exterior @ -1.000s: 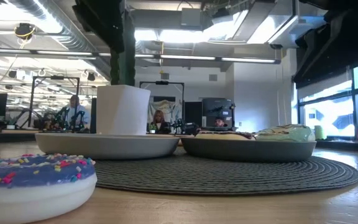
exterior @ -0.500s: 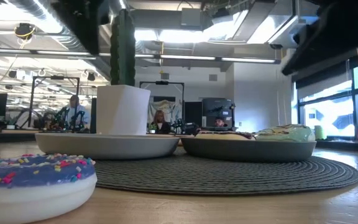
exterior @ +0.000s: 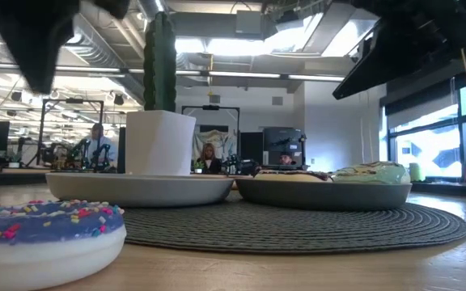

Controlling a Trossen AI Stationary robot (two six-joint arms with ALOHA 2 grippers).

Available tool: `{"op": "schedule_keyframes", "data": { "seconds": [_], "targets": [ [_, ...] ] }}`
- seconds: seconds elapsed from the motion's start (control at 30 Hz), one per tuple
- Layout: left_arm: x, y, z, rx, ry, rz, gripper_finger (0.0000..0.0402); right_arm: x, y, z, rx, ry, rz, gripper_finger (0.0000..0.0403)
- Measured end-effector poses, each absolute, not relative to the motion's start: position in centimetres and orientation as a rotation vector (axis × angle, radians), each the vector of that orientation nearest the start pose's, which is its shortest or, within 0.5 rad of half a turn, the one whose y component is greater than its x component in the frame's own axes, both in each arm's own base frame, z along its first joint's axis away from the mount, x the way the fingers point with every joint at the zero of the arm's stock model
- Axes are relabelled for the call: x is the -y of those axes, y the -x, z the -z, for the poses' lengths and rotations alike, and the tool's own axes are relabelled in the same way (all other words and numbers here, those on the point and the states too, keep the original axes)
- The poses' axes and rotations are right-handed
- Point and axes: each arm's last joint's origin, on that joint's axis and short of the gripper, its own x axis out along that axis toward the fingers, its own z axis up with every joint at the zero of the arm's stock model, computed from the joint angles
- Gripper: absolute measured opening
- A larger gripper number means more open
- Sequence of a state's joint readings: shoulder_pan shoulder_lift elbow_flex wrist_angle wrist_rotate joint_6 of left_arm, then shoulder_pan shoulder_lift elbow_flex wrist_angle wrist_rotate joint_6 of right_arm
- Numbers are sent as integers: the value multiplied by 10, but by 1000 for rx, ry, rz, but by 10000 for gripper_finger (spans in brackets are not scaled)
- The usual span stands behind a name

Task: Pick & Place donuts
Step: Put the small brown donut on the gray plate

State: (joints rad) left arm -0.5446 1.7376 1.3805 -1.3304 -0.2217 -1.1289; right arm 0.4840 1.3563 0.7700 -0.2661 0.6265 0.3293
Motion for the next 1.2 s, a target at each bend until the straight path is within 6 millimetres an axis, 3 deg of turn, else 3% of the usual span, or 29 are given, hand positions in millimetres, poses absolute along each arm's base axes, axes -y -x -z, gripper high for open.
{"op": "schedule_keyframes", "data": {
  "seconds": [0.17,0.37,0.53,0.7,0.93,1.2],
  "targets": [
    [135,-234,-225,-1466,308,-668,230,-102,-241,-206,-715,136,215,108],
    [114,-199,-211,-1337,515,-661,230,-97,-243,-206,-720,130,237,108],
    [105,-178,-187,-1400,622,-704,230,-92,-245,-206,-721,118,258,108],
    [102,-172,-170,-1437,621,-667,230,-87,-247,-206,-722,110,277,108],
    [107,-178,-169,-1424,622,-556,230,-84,-248,-206,-721,96,291,108],
    [110,-178,-164,-1504,667,-560,229,-85,-248,-206,-719,77,295,108]
  ]
}}
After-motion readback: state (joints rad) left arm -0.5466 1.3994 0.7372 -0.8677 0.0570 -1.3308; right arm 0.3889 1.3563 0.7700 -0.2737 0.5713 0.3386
